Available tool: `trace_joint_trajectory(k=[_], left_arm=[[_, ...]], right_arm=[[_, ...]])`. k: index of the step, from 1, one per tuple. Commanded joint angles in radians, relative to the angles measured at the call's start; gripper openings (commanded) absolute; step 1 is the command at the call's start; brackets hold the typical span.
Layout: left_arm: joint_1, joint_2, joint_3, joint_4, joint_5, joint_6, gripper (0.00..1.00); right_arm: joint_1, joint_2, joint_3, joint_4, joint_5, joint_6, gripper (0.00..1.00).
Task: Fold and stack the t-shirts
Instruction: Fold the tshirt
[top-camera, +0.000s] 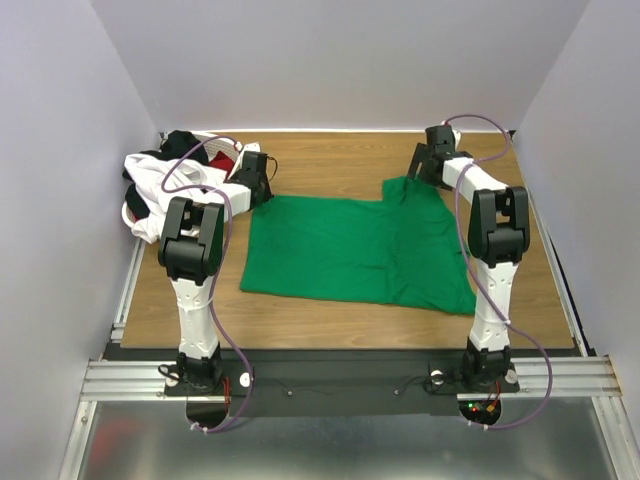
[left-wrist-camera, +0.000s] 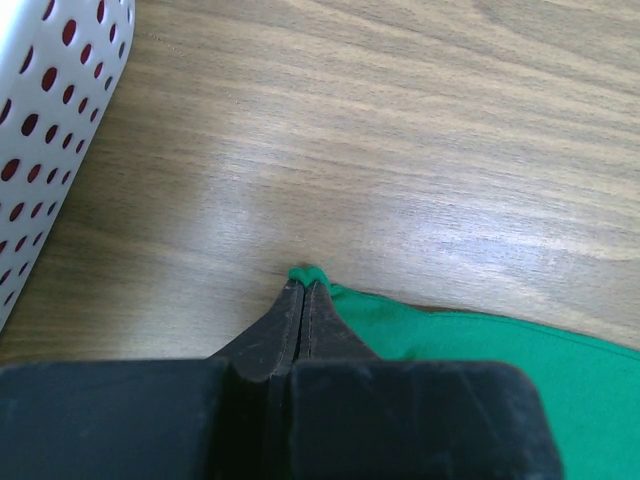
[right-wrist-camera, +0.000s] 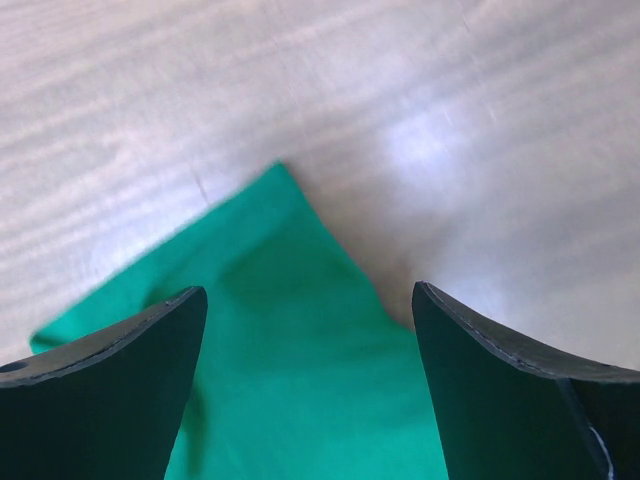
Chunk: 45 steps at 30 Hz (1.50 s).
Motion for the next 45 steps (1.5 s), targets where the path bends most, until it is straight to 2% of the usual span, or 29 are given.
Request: trace_joint_trajectory(k=[1, 8, 21, 24, 27, 30, 31, 39, 45], left_arm=[[0.007, -0.028, 0.023, -0.015, 0.015, 0.020, 0.00], [0.007, -0.031, 0.022, -0.019, 0.021, 0.024, 0.00], [0.008, -0.039, 0.017, -0.024, 0.024, 0.034, 0.00], [0.008, -0.041, 0.016, -0.024, 0.026, 0.034, 0.00], [0.008, -0.041, 0.016, -0.026, 0.027, 0.034, 0.00], [0.008, -0.041, 0.017, -0.024, 0.027, 0.034, 0.00], [0.008, -0.041, 0.017, -0.024, 0.026, 0.034, 0.00], [0.008, -0.057, 0.020, -0.016, 0.024, 0.027, 0.00], [0.008, -0.103, -0.018, 0.020, -0.005, 0.021, 0.00]], right_arm=[[-0.017, 0.038, 0.104, 0.033, -0.034, -0.040, 0.88], [-0.023, 0.095, 0.164, 0.033, -0.037, -0.062, 0.82], [-0.036, 0.130, 0.143, 0.033, -0.105, -0.045, 0.55], [-0.041, 0.141, 0.149, 0.032, -0.123, -0.042, 0.44], [-0.046, 0.159, 0.170, 0.032, -0.145, -0.044, 0.23], [-0.050, 0.160, 0.177, 0.032, -0.155, -0.050, 0.09], [-0.049, 0.157, 0.178, 0.032, -0.156, -0.056, 0.00], [-0.049, 0.026, 0.097, 0.053, -0.156, -0.087, 0.00], [-0.050, -0.198, -0.159, 0.168, -0.186, -0.070, 0.00]])
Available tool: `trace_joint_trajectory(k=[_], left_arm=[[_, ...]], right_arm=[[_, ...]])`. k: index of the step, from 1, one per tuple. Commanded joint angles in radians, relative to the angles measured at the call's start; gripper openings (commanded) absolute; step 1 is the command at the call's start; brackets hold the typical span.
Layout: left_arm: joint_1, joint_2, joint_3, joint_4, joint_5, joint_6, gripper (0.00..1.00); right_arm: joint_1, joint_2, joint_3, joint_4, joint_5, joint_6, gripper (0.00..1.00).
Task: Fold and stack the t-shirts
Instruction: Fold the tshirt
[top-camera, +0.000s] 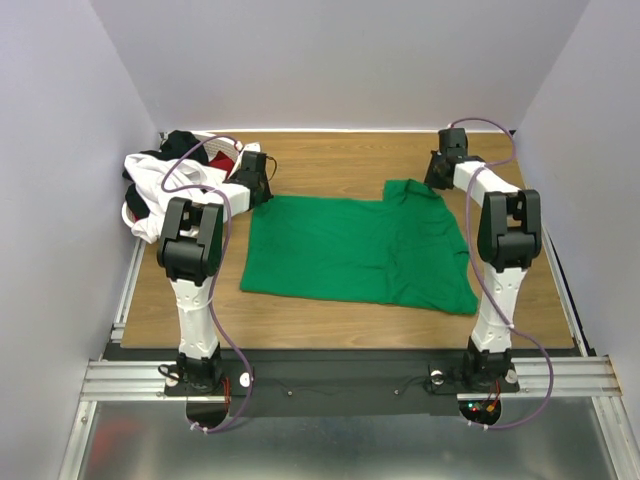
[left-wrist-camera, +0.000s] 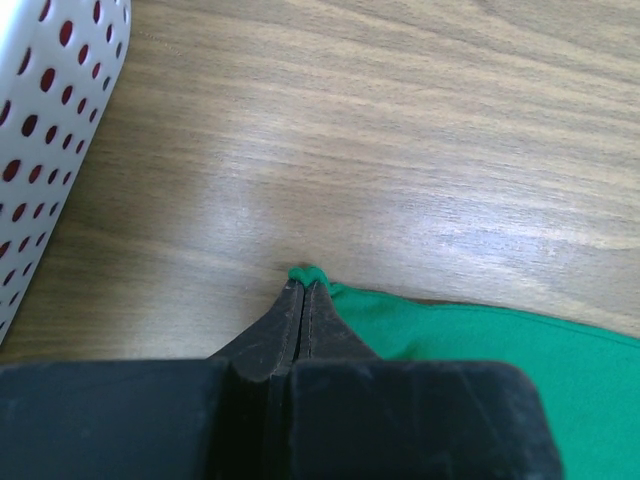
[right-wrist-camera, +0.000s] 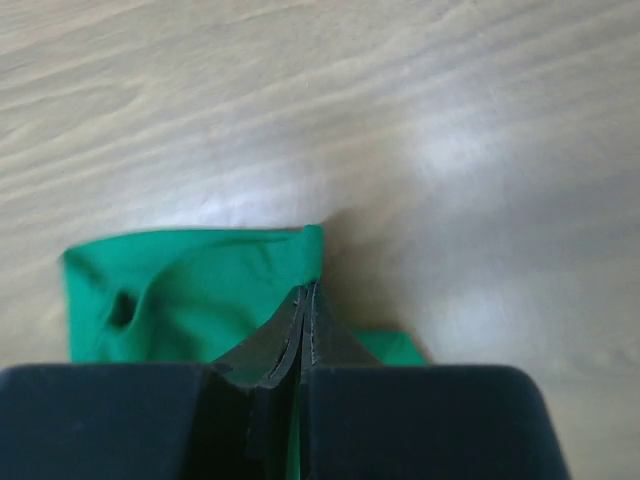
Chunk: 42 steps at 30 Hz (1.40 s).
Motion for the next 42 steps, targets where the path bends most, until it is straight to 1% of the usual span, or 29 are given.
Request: trace_joint_trajectory(k=[1, 2, 5, 11, 12, 15, 19, 20, 23, 30, 42], left_arm=[[0.005, -0.102, -0.019, 0.028, -0.022, -0.002, 0.00], [0.005, -0.111, -0.029, 0.037, -0.023, -0.002, 0.00], [0.005, -0.131, -0.047, 0.051, -0.028, -0.004, 0.00], [0.003, -0.199, -0.120, 0.091, -0.045, -0.016, 0.00], [0.003, -0.208, -0.133, 0.104, -0.049, -0.016, 0.00], [0.003, -0.254, -0.188, 0.127, -0.068, -0.024, 0.00], [0.002, -0.306, -0.256, 0.147, -0.080, -0.027, 0.00], [0.000, -0.316, -0.268, 0.149, -0.086, -0.025, 0.00], [-0.001, -0.357, -0.321, 0.154, -0.102, -0.021, 0.00], [-0.012, -0.398, -0.381, 0.151, -0.122, -0.015, 0.00], [-0.052, -0.487, -0.447, 0.098, -0.183, -0.004, 0.00]], right_arm=[[0.000, -0.200, -0.104, 0.137, -0.030, 0.004, 0.00], [0.000, -0.260, -0.163, 0.148, -0.034, 0.007, 0.00], [0.000, -0.361, -0.273, 0.182, -0.050, 0.012, 0.00], [0.000, -0.484, -0.404, 0.186, -0.083, 0.014, 0.00], [0.000, -0.502, -0.447, 0.186, -0.090, 0.017, 0.00], [0.003, -0.608, -0.530, 0.186, -0.106, 0.026, 0.00], [0.009, -0.709, -0.629, 0.183, -0.116, 0.035, 0.00], [0.011, -0.761, -0.646, 0.180, -0.117, 0.037, 0.00], [0.011, -0.849, -0.694, 0.147, -0.097, 0.044, 0.00], [0.014, -0.967, -0.751, 0.033, -0.068, 0.055, 0.00], [0.015, -1.079, -0.797, -0.117, -0.018, 0.063, 0.00]])
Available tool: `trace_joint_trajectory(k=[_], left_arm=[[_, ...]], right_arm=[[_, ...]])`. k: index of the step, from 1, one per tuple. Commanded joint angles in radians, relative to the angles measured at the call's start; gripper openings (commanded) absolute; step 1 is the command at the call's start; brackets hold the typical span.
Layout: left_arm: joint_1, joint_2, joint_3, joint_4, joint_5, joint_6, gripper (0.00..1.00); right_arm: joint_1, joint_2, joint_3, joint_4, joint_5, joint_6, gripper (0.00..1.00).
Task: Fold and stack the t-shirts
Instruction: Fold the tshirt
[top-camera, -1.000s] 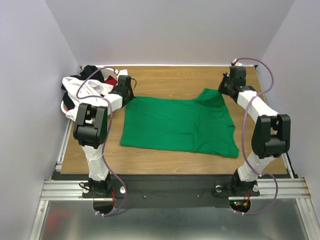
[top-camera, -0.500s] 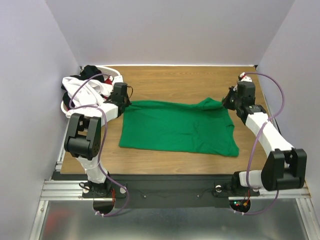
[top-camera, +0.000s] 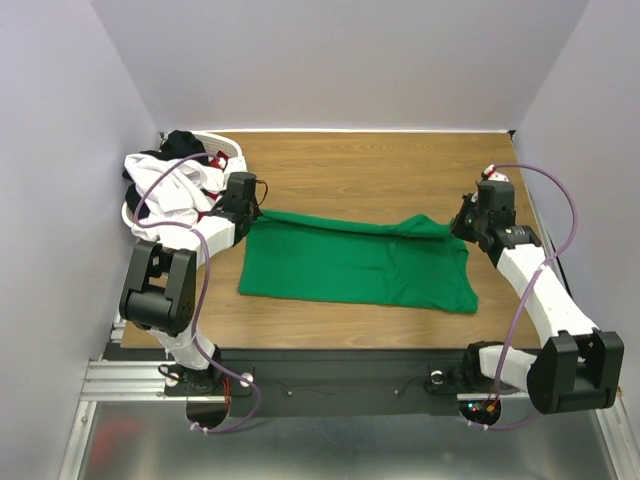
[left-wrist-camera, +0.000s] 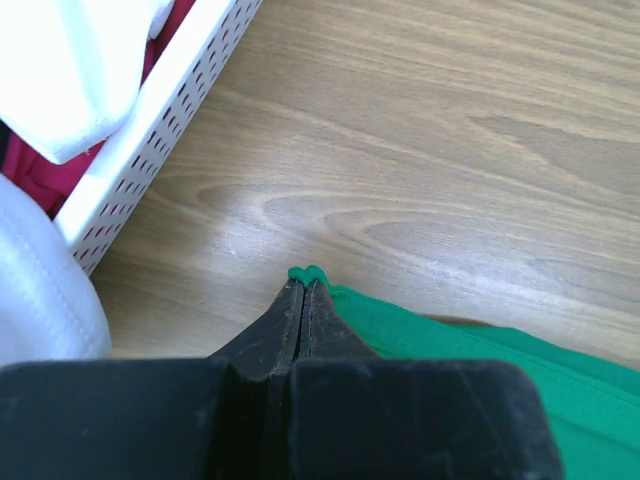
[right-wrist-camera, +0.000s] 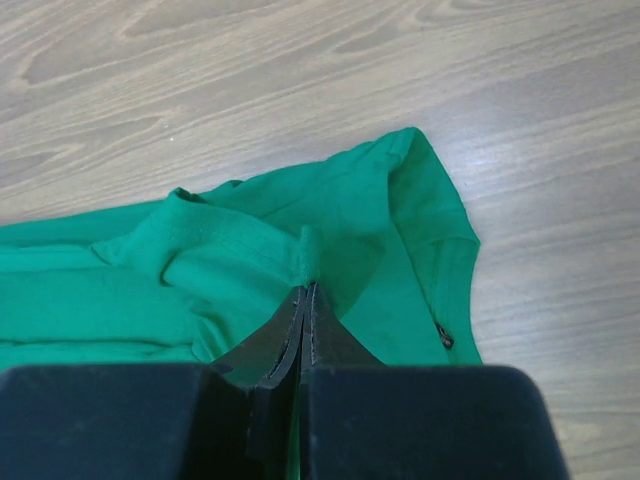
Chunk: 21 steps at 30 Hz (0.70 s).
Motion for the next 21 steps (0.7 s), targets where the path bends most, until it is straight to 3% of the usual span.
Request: trace_joint_trajectory(k=[1, 17, 19, 21], left_arm=[[-0.020, -0.056, -0.021, -0.016, -0.062, 0.016, 0.00], [-0.118, -0.099, -0.088, -0.087, -0.243, 0.011, 0.00], [-0.121, -0.110, -0.099, -0.093, -0.245, 0.002, 0.19], [-0.125, -0.139, -0.125, -0.096, -0.254, -0.017, 0.46]], right_arm=[[0.006, -0.058, 0.002, -0.046, 0.040, 0.005, 0.00], [0.012, -0.122, -0.015, -0.152, 0.077, 0.018, 0.00], [0.015, -0.125, -0.021, -0.162, 0.088, 0.024, 0.00], [0.022, -0.136, -0.021, -0.163, 0.095, 0.030, 0.13]])
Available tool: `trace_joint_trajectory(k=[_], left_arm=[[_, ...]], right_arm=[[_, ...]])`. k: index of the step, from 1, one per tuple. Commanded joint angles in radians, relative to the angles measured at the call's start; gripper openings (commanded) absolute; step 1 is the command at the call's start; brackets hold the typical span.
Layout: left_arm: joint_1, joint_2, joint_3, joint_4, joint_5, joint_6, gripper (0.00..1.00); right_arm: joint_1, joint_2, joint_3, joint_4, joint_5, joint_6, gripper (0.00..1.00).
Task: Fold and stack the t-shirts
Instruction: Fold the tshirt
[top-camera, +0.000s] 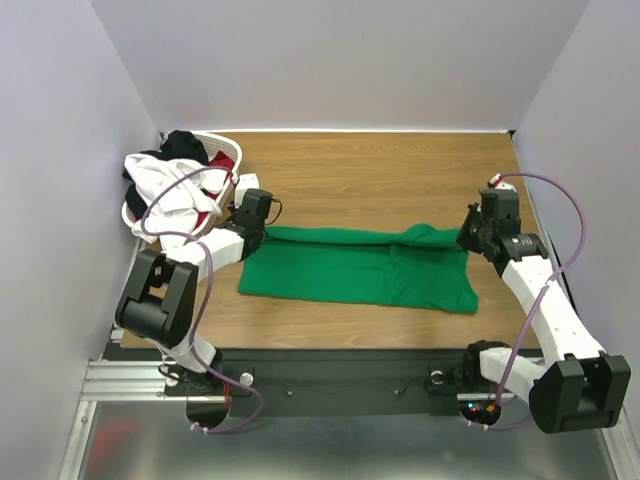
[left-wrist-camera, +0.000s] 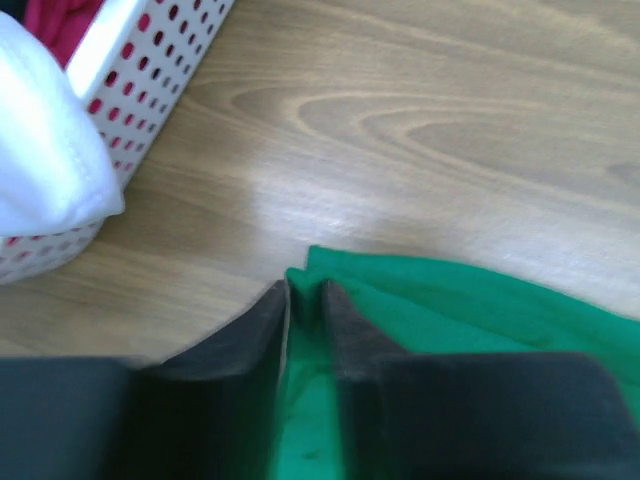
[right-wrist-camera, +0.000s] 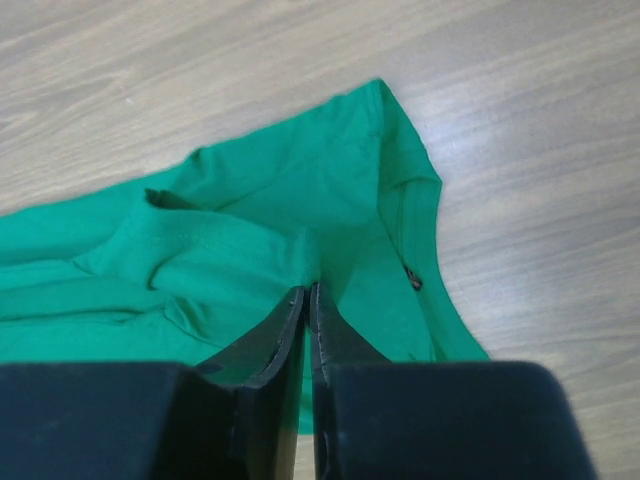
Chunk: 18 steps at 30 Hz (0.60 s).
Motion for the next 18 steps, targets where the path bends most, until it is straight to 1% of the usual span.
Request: trace_joint_trajectory(k=[1, 2, 3, 4, 5, 6, 9, 10, 12, 14, 18], left_arm=[[-0.011, -0.091, -0.044, -0.015, -0.069, -0.034, 0.52], [-0.016, -0.130, -0.064, -0.014, -0.076, -0.052, 0.59], [-0.018, -0.150, -0.073, -0.010, -0.079, -0.063, 0.73], [-0.019, -0.171, -0.080, -0.010, -0.079, -0.071, 0.80], [-0.025, -0.214, -0.083, -0.009, -0.076, -0.075, 0.86], [-0.030, -0.234, -0.084, -0.003, -0.075, -0.091, 0.90], [-0.059, -0.279, -0.071, 0.034, -0.032, -0.100, 0.90], [-0.068, -0.279, -0.064, 0.048, -0.005, -0.101, 0.90], [-0.090, -0.245, -0.031, 0.072, 0.028, -0.101, 0.91], [-0.100, -0.204, -0.002, 0.078, 0.091, -0.095, 0.91], [-0.139, -0.090, 0.081, 0.095, 0.124, -0.089, 0.95]], right_arm=[[0.017, -0.037, -0.011, -0.017, 0.043, 0.016, 0.21], [0.017, -0.049, -0.009, -0.020, 0.045, 0.017, 0.34], [0.020, -0.052, -0.006, -0.020, 0.043, 0.016, 0.40], [0.022, -0.057, -0.003, -0.022, 0.042, 0.014, 0.48], [0.022, -0.058, 0.006, -0.025, 0.045, 0.011, 0.62], [0.022, -0.063, 0.011, -0.025, 0.048, 0.010, 0.66], [0.024, -0.034, 0.022, -0.008, 0.045, 0.002, 0.72], [0.025, -0.023, 0.020, 0.013, 0.017, -0.001, 0.72], [0.028, 0.008, 0.003, 0.048, -0.023, -0.001, 0.72], [0.034, 0.051, -0.012, 0.117, -0.093, 0.001, 0.72], [0.054, 0.126, -0.018, 0.206, -0.173, -0.006, 0.72]])
